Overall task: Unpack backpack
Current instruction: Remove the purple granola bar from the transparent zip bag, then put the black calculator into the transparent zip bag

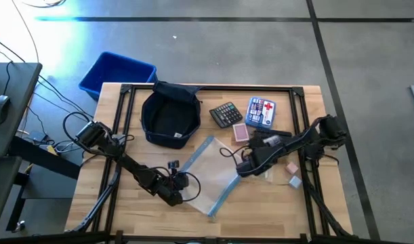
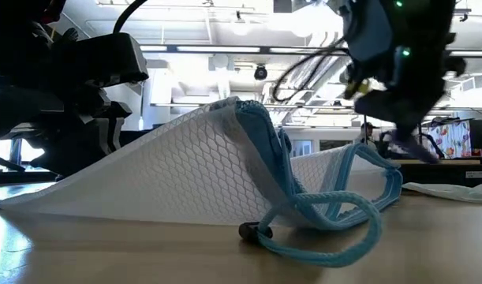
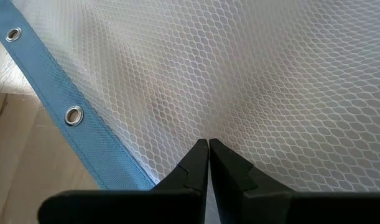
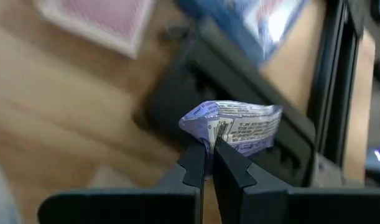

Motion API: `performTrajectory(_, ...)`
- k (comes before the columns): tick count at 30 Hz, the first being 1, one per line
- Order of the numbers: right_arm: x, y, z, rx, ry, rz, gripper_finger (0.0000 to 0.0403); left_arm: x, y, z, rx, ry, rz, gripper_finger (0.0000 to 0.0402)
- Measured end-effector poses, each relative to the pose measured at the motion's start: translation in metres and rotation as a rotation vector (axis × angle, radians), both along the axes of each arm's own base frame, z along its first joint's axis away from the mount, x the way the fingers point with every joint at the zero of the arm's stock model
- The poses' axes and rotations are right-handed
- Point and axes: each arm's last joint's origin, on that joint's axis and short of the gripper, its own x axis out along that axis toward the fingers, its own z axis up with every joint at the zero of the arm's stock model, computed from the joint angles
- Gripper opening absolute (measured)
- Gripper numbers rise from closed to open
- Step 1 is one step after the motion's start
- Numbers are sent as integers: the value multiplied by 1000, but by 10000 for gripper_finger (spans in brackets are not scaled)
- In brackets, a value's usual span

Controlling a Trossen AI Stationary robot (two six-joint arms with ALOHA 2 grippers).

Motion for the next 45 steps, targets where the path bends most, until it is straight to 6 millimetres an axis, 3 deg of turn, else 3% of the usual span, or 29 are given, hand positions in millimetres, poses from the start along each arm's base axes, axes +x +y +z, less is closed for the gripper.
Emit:
performTrajectory(9, -15, 26, -1, 105, 120, 99, 11, 0, 0, 0, -5, -5, 2, 0)
performTrajectory(19, -20, 38, -1, 133, 119, 104, 139, 0, 0, 0, -10, -8, 8, 0)
performTrajectory(24, -22, 52, -3, 71, 37, 199, 179, 0, 0, 0, 5, 1, -12, 0)
performTrajectory(30, -21, 81, -7, 54, -199, 296, 185, -8, 4, 9, 47, 47, -14, 0)
performTrajectory(39, -3, 132, -5, -101, -820, 494, 185, -29, 9, 22, 109, 38, 128, 0)
performTrajectory(45, 5, 140, -1, -105, -918, 524, 186, -28, 4, 33, 119, 29, 144, 0)
